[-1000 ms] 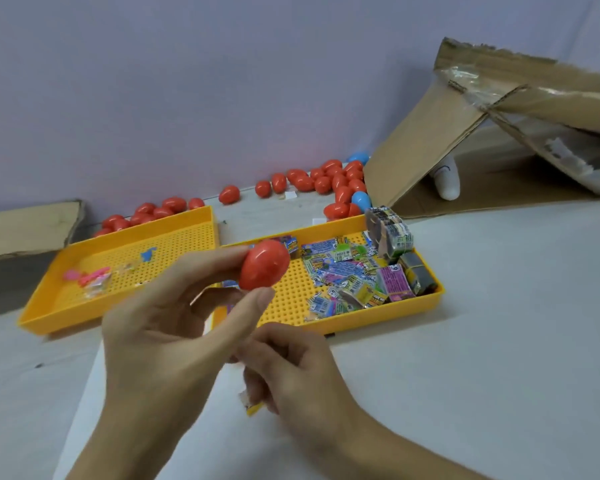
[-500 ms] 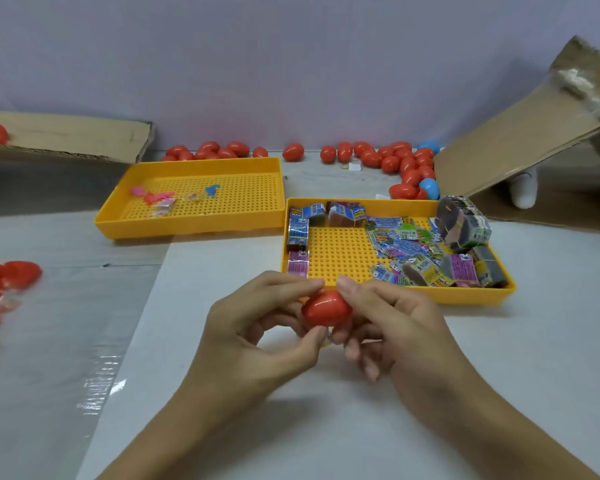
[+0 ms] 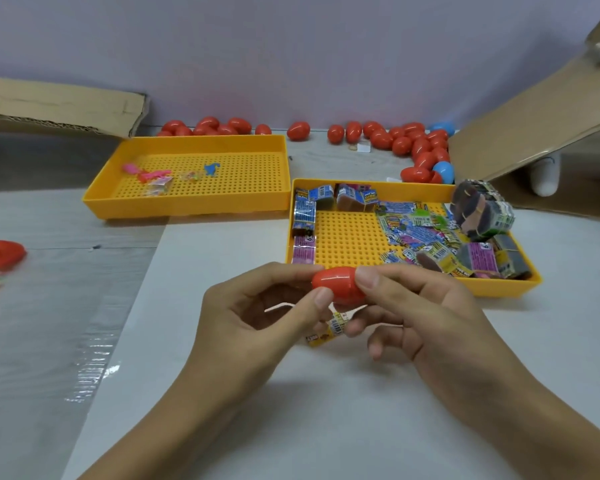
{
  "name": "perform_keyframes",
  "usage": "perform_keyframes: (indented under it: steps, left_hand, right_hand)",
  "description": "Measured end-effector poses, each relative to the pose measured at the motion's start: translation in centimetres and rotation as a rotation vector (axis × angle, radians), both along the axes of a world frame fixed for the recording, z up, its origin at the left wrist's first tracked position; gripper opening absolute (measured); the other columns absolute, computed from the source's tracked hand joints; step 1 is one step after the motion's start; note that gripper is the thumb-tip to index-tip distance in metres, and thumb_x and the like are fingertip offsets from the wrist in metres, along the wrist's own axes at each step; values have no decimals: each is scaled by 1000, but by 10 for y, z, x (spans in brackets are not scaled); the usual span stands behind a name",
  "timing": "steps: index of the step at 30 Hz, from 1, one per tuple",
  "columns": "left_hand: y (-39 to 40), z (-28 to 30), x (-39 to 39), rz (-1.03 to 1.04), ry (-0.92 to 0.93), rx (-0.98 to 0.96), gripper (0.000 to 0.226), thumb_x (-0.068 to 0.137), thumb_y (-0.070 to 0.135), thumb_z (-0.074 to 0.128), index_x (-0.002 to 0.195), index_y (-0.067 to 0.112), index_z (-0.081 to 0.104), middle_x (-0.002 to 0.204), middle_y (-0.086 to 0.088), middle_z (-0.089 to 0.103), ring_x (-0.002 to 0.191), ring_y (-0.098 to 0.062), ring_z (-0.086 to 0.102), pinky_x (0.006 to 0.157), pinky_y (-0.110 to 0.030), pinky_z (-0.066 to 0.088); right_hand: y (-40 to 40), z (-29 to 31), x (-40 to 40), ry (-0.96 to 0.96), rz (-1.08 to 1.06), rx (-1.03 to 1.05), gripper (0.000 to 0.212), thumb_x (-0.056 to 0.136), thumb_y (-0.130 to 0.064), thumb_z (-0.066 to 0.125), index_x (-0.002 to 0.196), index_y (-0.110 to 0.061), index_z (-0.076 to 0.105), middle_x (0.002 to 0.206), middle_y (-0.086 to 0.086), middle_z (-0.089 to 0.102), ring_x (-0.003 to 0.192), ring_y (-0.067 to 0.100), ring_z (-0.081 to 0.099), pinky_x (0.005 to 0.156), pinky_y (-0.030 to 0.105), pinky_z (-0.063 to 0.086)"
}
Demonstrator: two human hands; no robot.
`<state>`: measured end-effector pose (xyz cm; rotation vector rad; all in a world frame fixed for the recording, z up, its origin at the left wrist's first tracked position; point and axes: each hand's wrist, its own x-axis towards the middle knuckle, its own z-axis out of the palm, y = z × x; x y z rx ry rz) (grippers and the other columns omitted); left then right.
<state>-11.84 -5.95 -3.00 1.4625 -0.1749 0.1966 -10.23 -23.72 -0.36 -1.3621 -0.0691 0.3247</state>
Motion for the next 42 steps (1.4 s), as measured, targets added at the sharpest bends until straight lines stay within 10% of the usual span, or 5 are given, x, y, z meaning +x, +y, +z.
perform_keyframes:
  steps: [10, 18, 31, 42]
  left_hand:
    - [2, -3, 1, -43, -88, -37, 32, 78, 12, 73, 108, 23, 77, 103, -10, 70, 87, -27, 73, 82, -45, 61]
    - [-1, 2, -2, 32, -115, -38, 37, 75, 14, 77, 110, 24, 73, 101, -2, 76, 92, -19, 74, 78, -21, 57]
    - [-1, -4, -2, -32, -209, 169, 45, 78, 13, 78, 122, 17, 68, 112, 0, 70, 104, -29, 66, 75, -28, 55]
    - [-2, -4, -4, -51, -179, 144, 45, 76, 0, 77, 119, 11, 67, 112, -4, 71, 105, -28, 68, 85, -30, 57]
  right_hand:
    - [-9, 4, 3, -131, 41, -2, 38, 65, -13, 79, 102, -20, 77, 100, 8, 76, 81, 18, 72, 60, 25, 55]
    - [-8, 7, 1, -78, 71, -93, 28, 68, -15, 78, 97, -19, 77, 91, 9, 77, 80, 21, 74, 56, 25, 55]
    - [-5, 6, 1, 241, 119, -50, 44, 63, -28, 68, 92, 4, 74, 84, 16, 73, 56, 19, 58, 36, 24, 38]
    - [-4, 7, -1, 95, 81, -135, 39, 66, -38, 74, 90, -8, 79, 84, 13, 74, 58, 14, 62, 37, 21, 39]
